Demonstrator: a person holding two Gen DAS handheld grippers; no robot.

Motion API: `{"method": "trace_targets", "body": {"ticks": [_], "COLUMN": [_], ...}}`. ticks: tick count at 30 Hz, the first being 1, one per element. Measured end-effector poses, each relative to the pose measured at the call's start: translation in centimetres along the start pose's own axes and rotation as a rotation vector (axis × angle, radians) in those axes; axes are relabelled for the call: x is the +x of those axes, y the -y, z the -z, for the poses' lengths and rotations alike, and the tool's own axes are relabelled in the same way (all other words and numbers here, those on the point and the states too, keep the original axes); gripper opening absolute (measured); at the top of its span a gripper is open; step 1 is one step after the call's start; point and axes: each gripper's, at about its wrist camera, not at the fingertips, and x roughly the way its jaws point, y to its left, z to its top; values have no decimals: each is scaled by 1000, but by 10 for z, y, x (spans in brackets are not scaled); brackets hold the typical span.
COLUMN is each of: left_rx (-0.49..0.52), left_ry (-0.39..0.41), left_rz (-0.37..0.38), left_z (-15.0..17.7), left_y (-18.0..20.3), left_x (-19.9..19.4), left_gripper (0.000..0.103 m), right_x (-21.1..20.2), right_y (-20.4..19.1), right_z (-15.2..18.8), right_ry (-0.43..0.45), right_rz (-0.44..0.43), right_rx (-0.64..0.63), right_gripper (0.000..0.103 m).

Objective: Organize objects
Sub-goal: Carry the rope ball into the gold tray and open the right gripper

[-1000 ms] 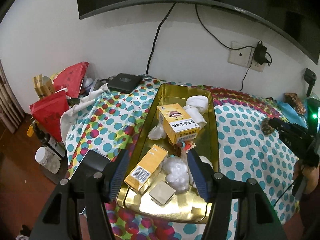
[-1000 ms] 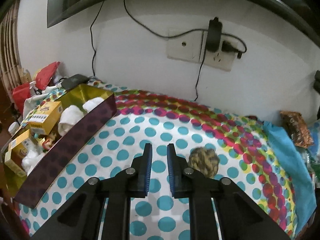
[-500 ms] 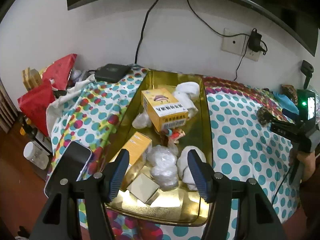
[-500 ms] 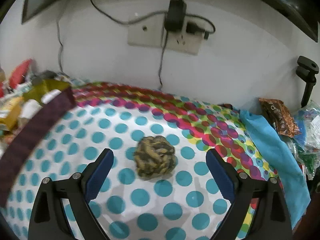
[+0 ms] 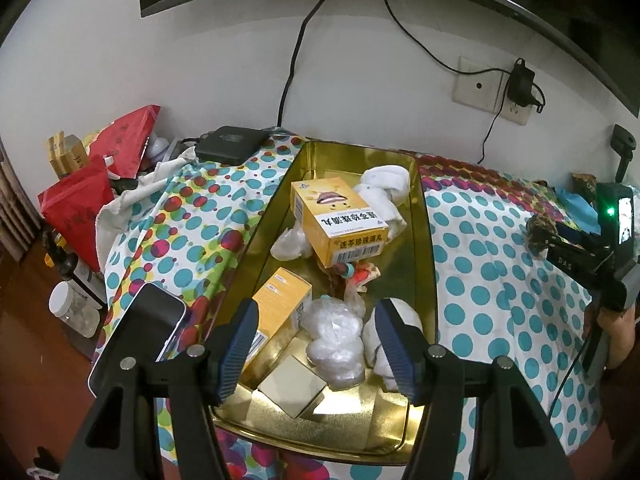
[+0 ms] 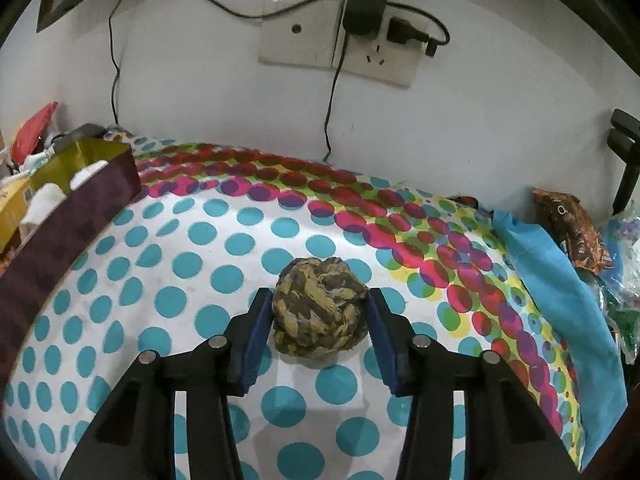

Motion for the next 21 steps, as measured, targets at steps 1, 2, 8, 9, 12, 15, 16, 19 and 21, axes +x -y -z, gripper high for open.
{"method": "trace_targets", "body": {"ticks": [1,2,8,9,12,15,16,19,21], "left_rx": [-1,-3,-15,-18,-35,-50,-54,-68,-66], "left_ry": [3,7,28,33,46,56,58,64,68], "left_rz": [-1,0,-13,-15,-24,-43,-47,-53,-67], "left_z": [0,-1,-1,0,1,2,2,4,5], "left_y": [0,-1,-9,-12,-20,-31,-34,-43,-47], "left_x": [-2,-5,-22,-27,-38,-48,-51,-59,-65], "left_gripper": [62,62,62,62,62,62,62,62,62], "right_x": [-5,-7,-57,-66,-102,-148,-164,-194,-207], "right_y": [1,-4,-64,-77,-119,-143,-154,-171,-176], "right_z": [-1,-2,-6,-5,-3,5,7,19,26], "right_ry": [11,18,83,94,137,170,177,190,190], "right_rz": [-5,-7,-101,-117,-190,-262,-280,-346,-382], "right_rx": [-2,-3,-30,-37,-77,-130,-149,-206,-237], "right_gripper": [44,44,44,44,44,44,44,44,44]}}
